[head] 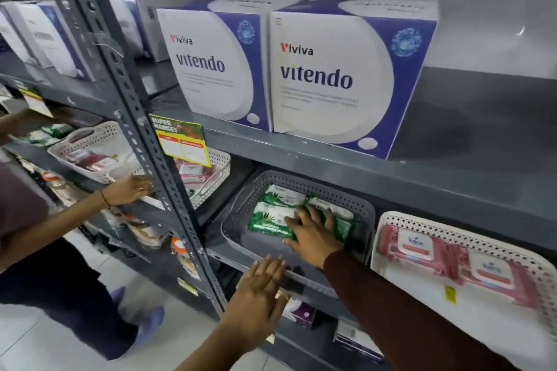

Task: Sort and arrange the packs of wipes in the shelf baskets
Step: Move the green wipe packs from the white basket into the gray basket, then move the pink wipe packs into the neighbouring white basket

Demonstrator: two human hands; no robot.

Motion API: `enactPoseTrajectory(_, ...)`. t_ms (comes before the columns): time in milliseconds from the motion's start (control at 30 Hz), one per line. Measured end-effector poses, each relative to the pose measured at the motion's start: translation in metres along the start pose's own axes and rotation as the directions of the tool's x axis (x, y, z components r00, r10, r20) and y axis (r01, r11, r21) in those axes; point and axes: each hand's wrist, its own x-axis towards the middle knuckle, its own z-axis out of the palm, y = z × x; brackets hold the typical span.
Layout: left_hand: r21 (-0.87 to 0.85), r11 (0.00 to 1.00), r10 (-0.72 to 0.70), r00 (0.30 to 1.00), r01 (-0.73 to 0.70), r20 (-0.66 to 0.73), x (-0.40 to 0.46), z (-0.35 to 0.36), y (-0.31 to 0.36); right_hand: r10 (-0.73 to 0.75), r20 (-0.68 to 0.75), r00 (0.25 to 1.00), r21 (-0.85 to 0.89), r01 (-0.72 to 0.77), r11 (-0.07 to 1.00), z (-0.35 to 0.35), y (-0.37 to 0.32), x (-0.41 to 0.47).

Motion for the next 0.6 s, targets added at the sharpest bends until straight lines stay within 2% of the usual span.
enactPoseTrajectory(100,-0.054,0.997,0.053,0.999,-0.053,-0.001,0.001,0.010,0.013,0.040,-0.151,0.988,0.124,-0.021,0.992,-0.007,0.010,-0.026)
enactPoseTrajectory(167,-0.090,0.992,0.091,0.996,-0.091,-0.002,0.003,0.020,0.028,0.099,-0.307,0.947,0.191,-0.040,0.981,-0.013,0.028,-0.053)
enactPoseTrajectory(267,-0.142,0.976,0.165,0.986,-0.164,-0.009,0.014,0.031,0.065,0.251,-0.518,0.818,0.306,-0.097,0.947,-0.019,0.078,-0.114)
enactPoseTrajectory(333,-0.142,0.957,0.253,0.967,-0.255,-0.031,0.020,0.043,0.090,0.374,-0.588,0.717,0.354,-0.188,0.916,-0.023,0.119,-0.159)
enactPoseTrajectory(433,-0.170,0.916,0.360,0.932,-0.363,-0.048,0.029,0.061,0.136,0.595,-0.602,0.533,0.438,-0.403,0.804,-0.032,0.183,-0.243)
enactPoseTrajectory(533,-0.172,0.902,0.390,0.918,-0.395,-0.066,0.037,0.072,0.179,0.728,-0.577,0.371,0.417,-0.632,0.653,-0.031,0.250,-0.325)
enactPoseTrajectory(600,-0.162,0.892,0.415,0.906,-0.422,-0.077,0.043,0.074,0.211,0.850,-0.433,0.299,0.476,-0.725,0.498,-0.033,0.289,-0.371)
